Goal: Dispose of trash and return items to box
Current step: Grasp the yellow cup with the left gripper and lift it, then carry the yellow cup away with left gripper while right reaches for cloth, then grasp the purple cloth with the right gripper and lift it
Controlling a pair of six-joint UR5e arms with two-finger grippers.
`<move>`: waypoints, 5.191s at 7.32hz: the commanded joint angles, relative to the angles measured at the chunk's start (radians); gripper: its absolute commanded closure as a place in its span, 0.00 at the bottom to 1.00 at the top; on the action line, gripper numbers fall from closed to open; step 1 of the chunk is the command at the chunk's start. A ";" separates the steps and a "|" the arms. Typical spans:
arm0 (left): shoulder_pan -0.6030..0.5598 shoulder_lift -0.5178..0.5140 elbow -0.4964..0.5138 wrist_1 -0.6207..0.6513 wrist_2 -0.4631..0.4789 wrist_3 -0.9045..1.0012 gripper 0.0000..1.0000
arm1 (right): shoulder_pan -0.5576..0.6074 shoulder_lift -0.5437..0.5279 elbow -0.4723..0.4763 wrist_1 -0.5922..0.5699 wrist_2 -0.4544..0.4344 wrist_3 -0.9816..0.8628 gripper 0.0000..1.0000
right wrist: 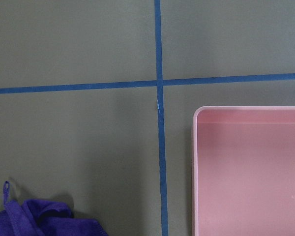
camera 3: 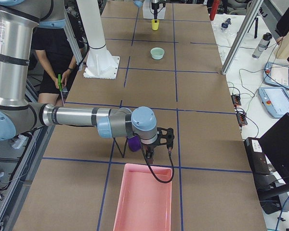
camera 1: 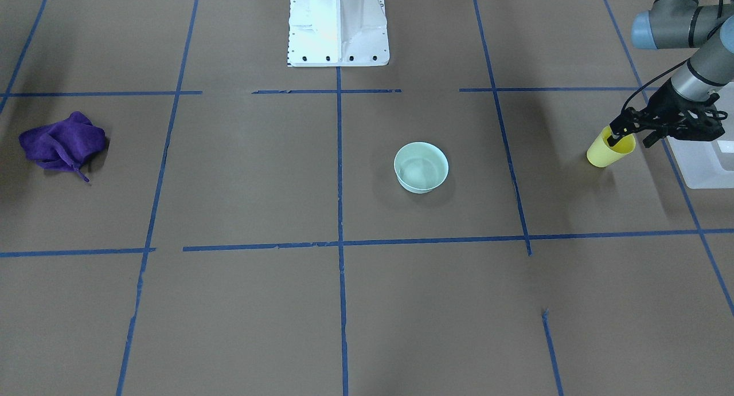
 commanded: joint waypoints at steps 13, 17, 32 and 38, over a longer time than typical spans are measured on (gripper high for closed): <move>-0.253 -0.150 -0.325 0.690 0.059 0.424 1.00 | -0.101 0.016 0.075 0.103 0.118 0.267 0.00; -0.528 -0.242 -0.260 0.866 0.068 0.818 1.00 | -0.358 -0.036 0.079 0.343 -0.029 0.472 0.00; -0.685 -0.242 0.040 0.670 0.066 1.090 1.00 | -0.742 -0.067 0.005 0.478 -0.201 0.568 1.00; -0.685 -0.123 0.080 0.651 0.057 1.076 1.00 | -0.459 -0.081 0.187 0.460 0.061 0.568 1.00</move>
